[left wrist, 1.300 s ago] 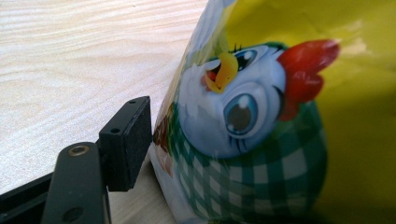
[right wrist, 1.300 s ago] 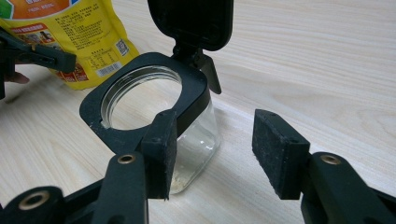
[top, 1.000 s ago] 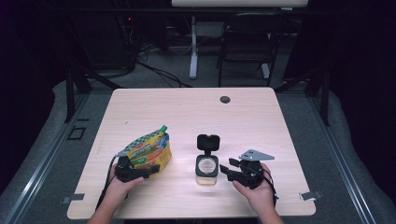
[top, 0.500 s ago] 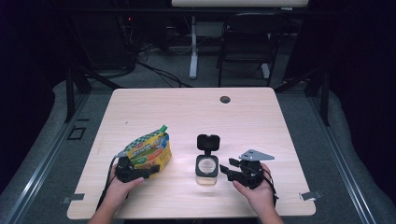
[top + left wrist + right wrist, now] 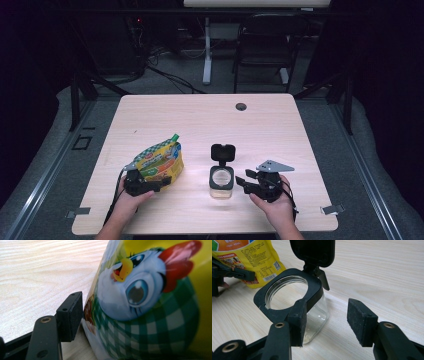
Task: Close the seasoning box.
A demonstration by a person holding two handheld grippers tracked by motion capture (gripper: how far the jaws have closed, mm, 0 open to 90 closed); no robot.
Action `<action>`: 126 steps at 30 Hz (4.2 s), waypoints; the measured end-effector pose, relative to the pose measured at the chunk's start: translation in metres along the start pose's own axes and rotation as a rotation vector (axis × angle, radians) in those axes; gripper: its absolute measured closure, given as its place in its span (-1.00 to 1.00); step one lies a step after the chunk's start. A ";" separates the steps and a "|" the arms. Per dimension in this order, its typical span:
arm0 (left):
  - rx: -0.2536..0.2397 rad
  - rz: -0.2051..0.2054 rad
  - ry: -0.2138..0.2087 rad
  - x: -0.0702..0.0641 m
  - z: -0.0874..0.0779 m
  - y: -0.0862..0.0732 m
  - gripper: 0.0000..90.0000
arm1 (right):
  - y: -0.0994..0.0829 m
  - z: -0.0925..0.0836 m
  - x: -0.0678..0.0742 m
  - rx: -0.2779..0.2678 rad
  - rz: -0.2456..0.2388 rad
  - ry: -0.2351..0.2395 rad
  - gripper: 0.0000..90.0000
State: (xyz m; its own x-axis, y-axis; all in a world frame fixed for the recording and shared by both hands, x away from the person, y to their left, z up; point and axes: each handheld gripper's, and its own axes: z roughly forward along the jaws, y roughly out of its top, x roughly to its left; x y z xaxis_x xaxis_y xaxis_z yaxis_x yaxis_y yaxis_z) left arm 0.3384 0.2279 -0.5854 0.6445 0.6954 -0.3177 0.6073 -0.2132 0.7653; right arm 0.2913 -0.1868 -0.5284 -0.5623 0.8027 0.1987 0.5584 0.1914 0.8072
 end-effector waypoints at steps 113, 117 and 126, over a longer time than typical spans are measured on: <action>-0.092 0.248 0.147 -0.031 -0.033 0.025 0.04 | 0.000 -0.002 -0.002 -0.018 -0.001 -0.008 0.11; -0.108 0.260 0.155 -0.035 -0.035 0.027 0.04 | 0.000 -0.003 -0.003 -0.016 0.000 -0.008 0.11; -0.117 0.294 0.163 -0.043 -0.040 0.032 0.04 | 0.000 -0.002 -0.003 -0.019 0.003 -0.007 0.11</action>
State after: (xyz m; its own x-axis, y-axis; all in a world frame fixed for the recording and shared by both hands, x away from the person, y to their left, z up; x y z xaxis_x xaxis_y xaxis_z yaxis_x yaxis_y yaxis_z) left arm 0.3115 0.2189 -0.5243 0.6953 0.7186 0.0118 0.3439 -0.3471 0.8725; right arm 0.2913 -0.1902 -0.5276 -0.5561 0.8074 0.1971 0.5483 0.1781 0.8171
